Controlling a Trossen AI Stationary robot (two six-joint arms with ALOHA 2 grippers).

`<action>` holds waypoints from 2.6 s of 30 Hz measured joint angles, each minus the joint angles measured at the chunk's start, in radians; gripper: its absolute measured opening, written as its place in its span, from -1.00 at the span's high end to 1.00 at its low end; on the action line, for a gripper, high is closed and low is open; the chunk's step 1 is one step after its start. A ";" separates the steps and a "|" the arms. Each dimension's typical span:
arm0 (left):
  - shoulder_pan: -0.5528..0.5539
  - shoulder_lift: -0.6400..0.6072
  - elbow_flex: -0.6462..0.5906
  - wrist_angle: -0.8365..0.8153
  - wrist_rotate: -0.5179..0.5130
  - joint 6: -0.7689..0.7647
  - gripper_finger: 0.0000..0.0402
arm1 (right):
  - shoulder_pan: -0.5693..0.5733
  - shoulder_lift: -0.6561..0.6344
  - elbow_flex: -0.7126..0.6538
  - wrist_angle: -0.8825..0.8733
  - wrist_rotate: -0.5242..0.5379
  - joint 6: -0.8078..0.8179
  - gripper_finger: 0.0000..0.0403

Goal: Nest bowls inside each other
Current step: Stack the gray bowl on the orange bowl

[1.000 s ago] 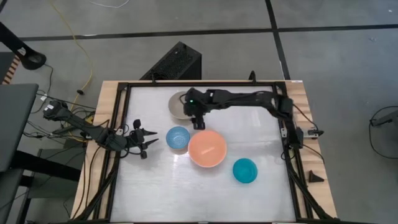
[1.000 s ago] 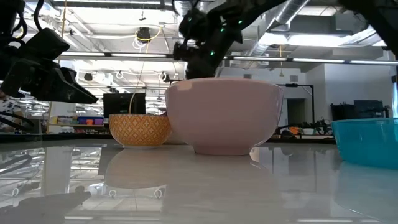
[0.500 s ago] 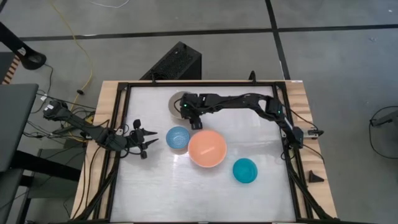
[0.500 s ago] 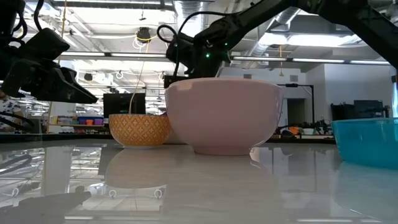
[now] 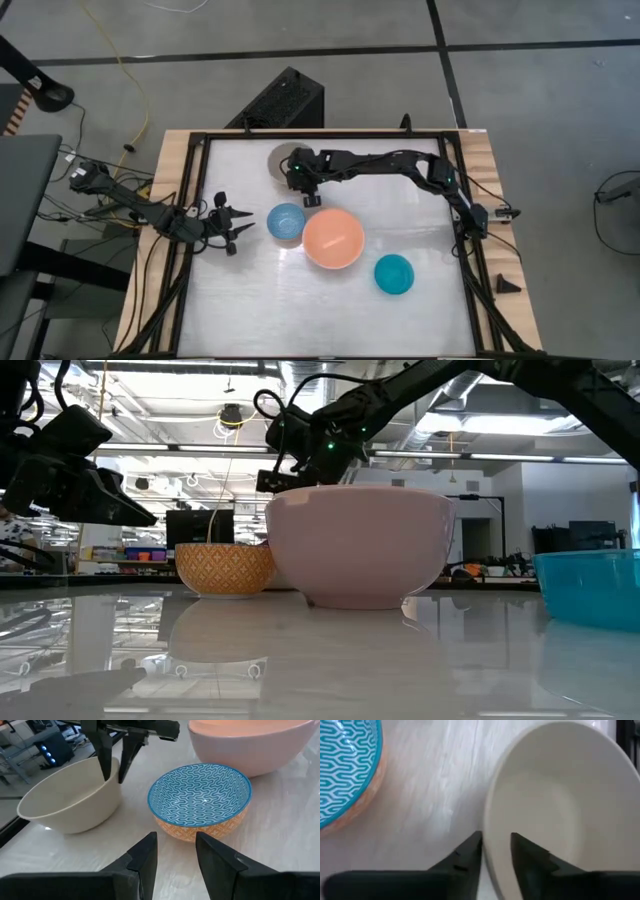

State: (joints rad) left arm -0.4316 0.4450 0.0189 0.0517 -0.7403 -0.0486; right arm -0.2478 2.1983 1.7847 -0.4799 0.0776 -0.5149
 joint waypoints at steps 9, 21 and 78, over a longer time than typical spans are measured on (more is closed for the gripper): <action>0.000 0.000 0.000 0.000 0.000 0.000 0.37 | -0.009 0.000 0.000 0.010 0.013 -0.014 0.85; 0.000 0.000 0.000 0.000 0.001 0.000 0.38 | 0.045 -0.135 0.059 -0.105 0.186 -0.059 0.85; 0.000 0.000 0.000 0.006 0.000 0.000 0.38 | 0.635 -0.671 -0.705 0.122 0.186 0.305 0.74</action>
State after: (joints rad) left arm -0.4313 0.4450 0.0189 0.0574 -0.7401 -0.0486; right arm 0.3877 1.5269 1.0798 -0.3583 0.2638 -0.2096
